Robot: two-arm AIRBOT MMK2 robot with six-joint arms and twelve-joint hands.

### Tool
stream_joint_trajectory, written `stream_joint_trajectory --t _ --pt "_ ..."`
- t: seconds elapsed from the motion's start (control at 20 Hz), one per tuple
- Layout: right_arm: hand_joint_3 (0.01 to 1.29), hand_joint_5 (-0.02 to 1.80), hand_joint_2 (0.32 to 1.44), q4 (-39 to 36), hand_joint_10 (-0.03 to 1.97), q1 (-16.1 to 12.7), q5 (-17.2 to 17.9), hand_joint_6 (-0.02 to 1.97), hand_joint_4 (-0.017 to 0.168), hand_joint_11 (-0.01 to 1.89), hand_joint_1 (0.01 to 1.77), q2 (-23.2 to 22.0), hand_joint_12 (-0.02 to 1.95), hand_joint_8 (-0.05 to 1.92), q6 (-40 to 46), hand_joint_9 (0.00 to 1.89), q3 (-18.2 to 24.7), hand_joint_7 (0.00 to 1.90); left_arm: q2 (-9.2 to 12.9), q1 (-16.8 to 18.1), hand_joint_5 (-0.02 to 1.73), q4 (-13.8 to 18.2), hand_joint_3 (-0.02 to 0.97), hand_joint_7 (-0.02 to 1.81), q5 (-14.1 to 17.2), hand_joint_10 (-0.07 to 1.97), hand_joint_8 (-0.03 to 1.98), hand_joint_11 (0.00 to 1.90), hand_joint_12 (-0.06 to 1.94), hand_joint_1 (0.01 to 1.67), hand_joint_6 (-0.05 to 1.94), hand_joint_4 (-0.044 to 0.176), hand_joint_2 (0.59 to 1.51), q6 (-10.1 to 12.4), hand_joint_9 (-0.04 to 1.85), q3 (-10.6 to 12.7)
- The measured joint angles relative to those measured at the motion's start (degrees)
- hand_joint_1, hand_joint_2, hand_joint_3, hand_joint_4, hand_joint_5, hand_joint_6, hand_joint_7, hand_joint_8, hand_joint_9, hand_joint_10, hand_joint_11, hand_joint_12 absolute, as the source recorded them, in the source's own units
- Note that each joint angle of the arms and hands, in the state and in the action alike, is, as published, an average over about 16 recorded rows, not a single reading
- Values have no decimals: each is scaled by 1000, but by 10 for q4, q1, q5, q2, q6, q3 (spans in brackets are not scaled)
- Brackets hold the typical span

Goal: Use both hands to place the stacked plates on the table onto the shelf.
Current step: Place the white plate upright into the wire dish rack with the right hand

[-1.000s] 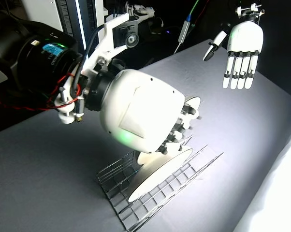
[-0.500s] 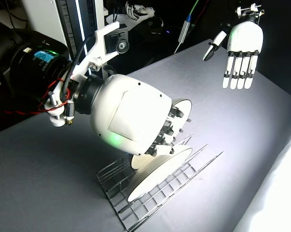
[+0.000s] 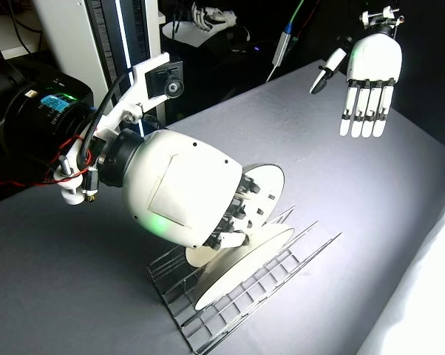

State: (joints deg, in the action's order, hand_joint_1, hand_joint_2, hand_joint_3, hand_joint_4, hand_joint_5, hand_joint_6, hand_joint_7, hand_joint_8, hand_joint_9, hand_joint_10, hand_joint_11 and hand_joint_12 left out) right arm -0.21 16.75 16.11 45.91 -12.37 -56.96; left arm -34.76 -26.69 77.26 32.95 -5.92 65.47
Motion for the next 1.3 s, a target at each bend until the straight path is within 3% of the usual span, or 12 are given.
stream_joint_trajectory --t 1.3 --pt "14 813 1024 -4 1126 36 27 1105 -8 748 1371 0 1258 903 -14 945 -16 963 -5 -5 182 1 12 189 0 6 2 16 297 14 9 0 1077 2 163 2"
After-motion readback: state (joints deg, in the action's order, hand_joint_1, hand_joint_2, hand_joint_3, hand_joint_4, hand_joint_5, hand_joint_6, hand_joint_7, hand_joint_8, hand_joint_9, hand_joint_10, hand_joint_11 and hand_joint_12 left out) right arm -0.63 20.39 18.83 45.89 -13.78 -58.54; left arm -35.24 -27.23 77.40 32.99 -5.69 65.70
